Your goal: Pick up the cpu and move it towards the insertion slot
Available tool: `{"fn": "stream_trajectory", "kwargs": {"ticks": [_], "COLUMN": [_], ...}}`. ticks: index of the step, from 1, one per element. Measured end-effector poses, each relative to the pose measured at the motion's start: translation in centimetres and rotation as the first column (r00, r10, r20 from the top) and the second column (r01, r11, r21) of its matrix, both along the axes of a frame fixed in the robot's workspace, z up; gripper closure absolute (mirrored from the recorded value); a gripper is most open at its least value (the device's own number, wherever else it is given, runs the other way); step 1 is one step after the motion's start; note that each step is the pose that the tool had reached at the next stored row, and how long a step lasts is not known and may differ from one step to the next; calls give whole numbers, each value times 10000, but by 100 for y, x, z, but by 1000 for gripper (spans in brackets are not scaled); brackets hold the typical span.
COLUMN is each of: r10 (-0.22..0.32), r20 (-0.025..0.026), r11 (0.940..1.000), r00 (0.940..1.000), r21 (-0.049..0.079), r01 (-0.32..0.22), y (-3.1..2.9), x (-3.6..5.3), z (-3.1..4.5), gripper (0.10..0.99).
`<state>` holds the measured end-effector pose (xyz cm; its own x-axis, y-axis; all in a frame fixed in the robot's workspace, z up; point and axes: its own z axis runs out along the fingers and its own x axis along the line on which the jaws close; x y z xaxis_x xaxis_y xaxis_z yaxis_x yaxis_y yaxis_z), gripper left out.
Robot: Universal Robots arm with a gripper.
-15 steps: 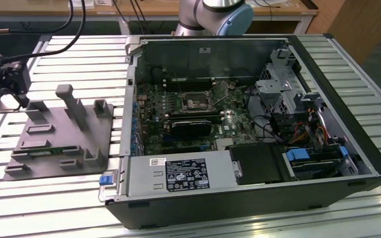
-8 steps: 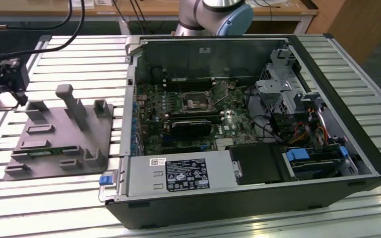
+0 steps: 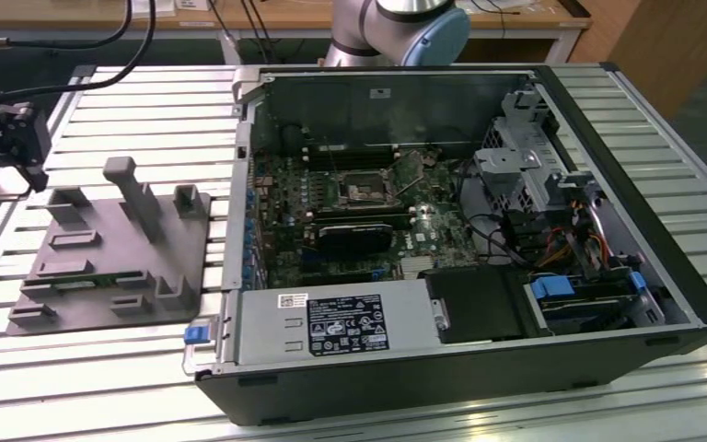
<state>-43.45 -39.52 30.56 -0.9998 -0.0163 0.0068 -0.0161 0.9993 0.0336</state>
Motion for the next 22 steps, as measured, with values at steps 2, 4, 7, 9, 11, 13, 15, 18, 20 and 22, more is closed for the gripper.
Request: {"fn": "stream_trajectory", "kwargs": {"ticks": [2,4,7,9,11,13,15,18,20,22], "r10": [0,0,0,0,0,0,0,0,0,0], "r20": [0,-1,0,0,1,1,0,0,1,0], "r11": [10000,10000,10000,10000,10000,10000,10000,10000,10000,10000], "r00": [10000,10000,10000,10000,10000,10000,10000,10000,10000,10000], "r21": [0,0,0,0,1,0,0,0,0,0], "r01": [0,0,0,0,0,0,0,0,0,0], "y": [1,2,4,4,5,5,5,5,5,5], "x": [0,0,0,0,0,0,0,0,0,0], "z": [22,44,82,101,116,132,148,174,191,205], "gripper": [541,541,541,541,541,541,541,541,541,541]}}
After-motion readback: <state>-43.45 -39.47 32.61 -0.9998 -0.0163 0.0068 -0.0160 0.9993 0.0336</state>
